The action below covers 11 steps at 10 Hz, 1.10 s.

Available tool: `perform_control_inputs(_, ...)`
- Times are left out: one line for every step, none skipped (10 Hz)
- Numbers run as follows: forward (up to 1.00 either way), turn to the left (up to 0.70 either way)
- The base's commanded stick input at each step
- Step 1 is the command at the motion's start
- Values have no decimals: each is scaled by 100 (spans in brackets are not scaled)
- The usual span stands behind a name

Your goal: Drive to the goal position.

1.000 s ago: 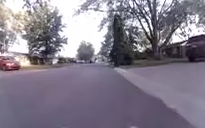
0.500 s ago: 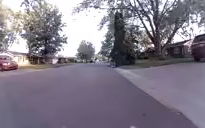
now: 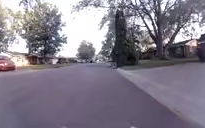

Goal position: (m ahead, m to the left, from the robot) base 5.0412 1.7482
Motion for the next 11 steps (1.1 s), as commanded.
perform_control_inputs(100, 0)
perform_control_inputs(100, 0)
perform_control_inputs(100, 0)
perform_control_inputs(100, 0)
perform_control_inputs(100, 0)
perform_control_inputs(100, 0)
perform_control_inputs(100, 0)
perform_control_inputs(100, 12)
perform_control_inputs(100, 29)
perform_control_inputs(100, 36)
perform_control_inputs(100, 24)
